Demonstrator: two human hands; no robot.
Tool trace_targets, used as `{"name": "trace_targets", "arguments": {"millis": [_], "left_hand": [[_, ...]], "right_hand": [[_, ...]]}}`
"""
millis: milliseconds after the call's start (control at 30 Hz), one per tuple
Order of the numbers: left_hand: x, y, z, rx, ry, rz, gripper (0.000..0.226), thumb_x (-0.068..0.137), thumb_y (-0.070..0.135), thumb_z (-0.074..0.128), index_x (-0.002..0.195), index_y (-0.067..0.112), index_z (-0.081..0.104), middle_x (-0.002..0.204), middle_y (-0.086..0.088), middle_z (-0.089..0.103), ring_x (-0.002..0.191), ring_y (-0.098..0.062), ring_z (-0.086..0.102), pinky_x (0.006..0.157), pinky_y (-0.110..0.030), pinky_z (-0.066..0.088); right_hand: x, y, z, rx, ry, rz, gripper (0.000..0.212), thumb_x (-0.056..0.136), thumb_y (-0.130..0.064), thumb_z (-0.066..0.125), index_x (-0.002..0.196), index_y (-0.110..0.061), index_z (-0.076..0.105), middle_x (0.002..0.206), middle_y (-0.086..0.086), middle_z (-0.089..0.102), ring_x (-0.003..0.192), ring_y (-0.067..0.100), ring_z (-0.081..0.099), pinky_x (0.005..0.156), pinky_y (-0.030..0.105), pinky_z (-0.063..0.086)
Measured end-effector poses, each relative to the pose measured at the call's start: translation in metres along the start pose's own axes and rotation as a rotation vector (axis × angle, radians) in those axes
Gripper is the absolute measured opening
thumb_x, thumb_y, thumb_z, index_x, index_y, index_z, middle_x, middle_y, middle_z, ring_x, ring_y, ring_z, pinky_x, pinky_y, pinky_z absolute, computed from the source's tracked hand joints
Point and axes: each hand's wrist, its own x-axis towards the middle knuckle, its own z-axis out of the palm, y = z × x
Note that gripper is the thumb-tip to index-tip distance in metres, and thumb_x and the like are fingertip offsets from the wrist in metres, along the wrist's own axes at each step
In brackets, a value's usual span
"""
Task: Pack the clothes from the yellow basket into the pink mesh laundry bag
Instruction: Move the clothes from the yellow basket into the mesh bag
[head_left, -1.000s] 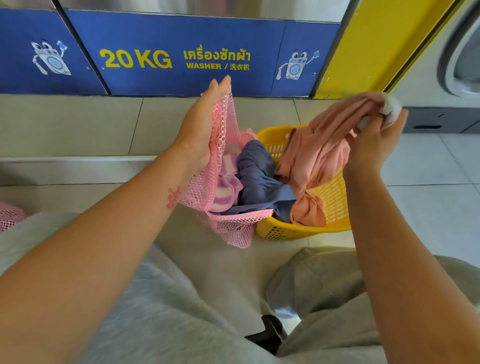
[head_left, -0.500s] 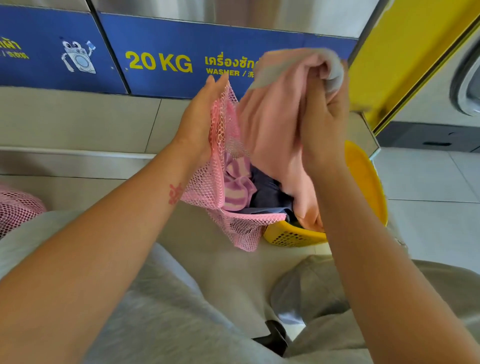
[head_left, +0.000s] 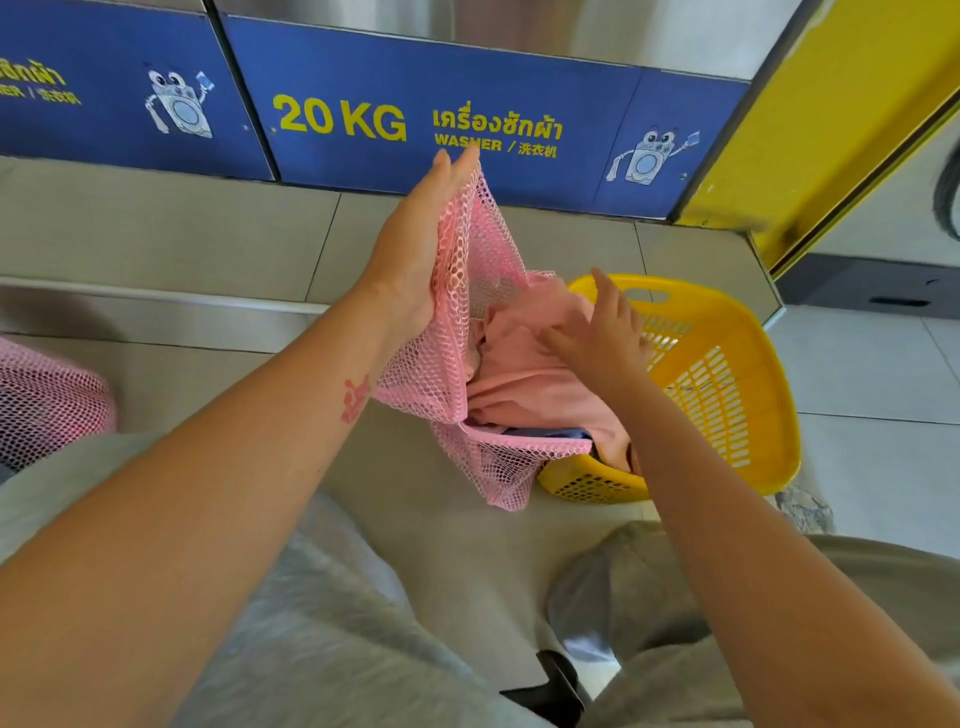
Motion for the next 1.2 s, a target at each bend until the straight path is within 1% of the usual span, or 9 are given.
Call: {"name": "trace_targets", "arguments": {"millis": [67,167,233,367,767,833,967,1100,1200], "left_hand": [[0.000,-0.001,0.001,0.027,-0.011,0.005,0.043,0.097,0.057,0.043,0.134,0.040,0.058,0.158,0.005,0.038,0.143,-0.021,0.038,0.117,-0.057,0.027],[0.000,-0.002,0.003,0.045,-0.015,0.015,0.042,0.099,0.057,0.040,0.134,0.041,0.058,0.157,0.007,0.040,0.144,-0.020,0.038,0.117,-0.057,0.027],[0.001,-0.003,0.005,0.059,-0.014,0.012,0.042,0.100,0.057,0.039,0.134,0.041,0.058,0.157,0.008,0.039,0.144,-0.019,0.036,0.118,-0.057,0.026],[0.000,-0.003,0.007,0.060,-0.024,0.016,0.044,0.100,0.056,0.039,0.136,0.038,0.057,0.158,0.007,0.038,0.145,-0.018,0.035,0.120,-0.055,0.023],[-0.006,0.006,0.012,-0.088,-0.021,0.013,0.041,0.099,0.053,0.046,0.130,0.034,0.063,0.150,-0.001,0.050,0.123,-0.020,0.062,0.106,-0.045,0.047],[-0.009,0.008,0.009,-0.080,-0.003,0.030,0.035,0.099,0.053,0.046,0.120,0.038,0.070,0.152,0.004,0.046,0.118,-0.017,0.065,0.096,-0.044,0.052],[-0.008,0.005,0.005,0.014,-0.020,0.067,0.043,0.100,0.057,0.037,0.133,0.040,0.057,0.157,0.007,0.039,0.145,-0.020,0.034,0.116,-0.060,0.026],[-0.006,0.003,0.005,0.015,-0.044,0.051,0.044,0.099,0.058,0.038,0.135,0.040,0.056,0.159,0.006,0.036,0.147,-0.022,0.031,0.117,-0.061,0.023],[-0.004,0.001,0.006,0.033,-0.046,0.058,0.045,0.100,0.057,0.036,0.136,0.039,0.055,0.158,0.008,0.037,0.147,-0.020,0.032,0.118,-0.060,0.023]], "right_hand": [[0.005,0.018,0.002,0.044,-0.128,0.083,0.101,0.075,-0.060,0.069,0.151,-0.020,0.016,0.153,0.011,0.033,0.140,0.034,0.031,0.111,0.052,0.029],[0.010,0.034,0.004,0.024,-0.183,0.057,0.043,0.085,-0.054,0.062,0.107,-0.018,0.052,0.101,0.009,0.061,0.105,0.034,0.059,0.080,0.037,0.043],[0.012,0.040,0.002,0.048,-0.134,0.002,0.022,0.091,-0.035,0.057,0.079,-0.022,0.046,0.077,0.004,0.054,0.084,0.031,0.058,0.067,0.032,0.034],[0.011,0.035,-0.014,0.230,-0.036,-0.059,0.014,0.092,-0.014,0.051,0.079,-0.016,0.047,0.068,0.000,0.047,0.072,0.021,0.046,0.063,0.033,0.032],[-0.026,-0.066,-0.030,0.081,0.154,-0.531,0.022,0.093,-0.027,0.046,0.108,-0.017,0.058,0.087,0.006,0.063,0.093,0.029,0.054,0.082,0.039,0.032],[-0.033,-0.063,-0.007,-0.074,0.043,-0.499,0.022,0.095,-0.027,0.047,0.114,-0.021,0.057,0.097,0.009,0.064,0.107,0.031,0.052,0.087,0.042,0.032],[-0.039,-0.046,0.021,-0.562,-0.368,-0.480,0.030,0.096,-0.037,0.043,0.121,-0.036,0.060,0.121,0.002,0.061,0.127,0.027,0.040,0.101,0.052,0.025],[-0.028,-0.033,0.008,-0.156,-0.084,-0.453,0.028,0.090,-0.039,0.050,0.113,-0.036,0.065,0.094,-0.009,0.067,0.108,0.024,0.057,0.090,0.043,0.034],[-0.003,-0.009,-0.006,-0.103,0.048,-0.308,0.042,0.089,-0.038,0.054,0.130,-0.032,0.050,0.125,-0.004,0.061,0.121,0.026,0.050,0.098,0.049,0.036]]}}
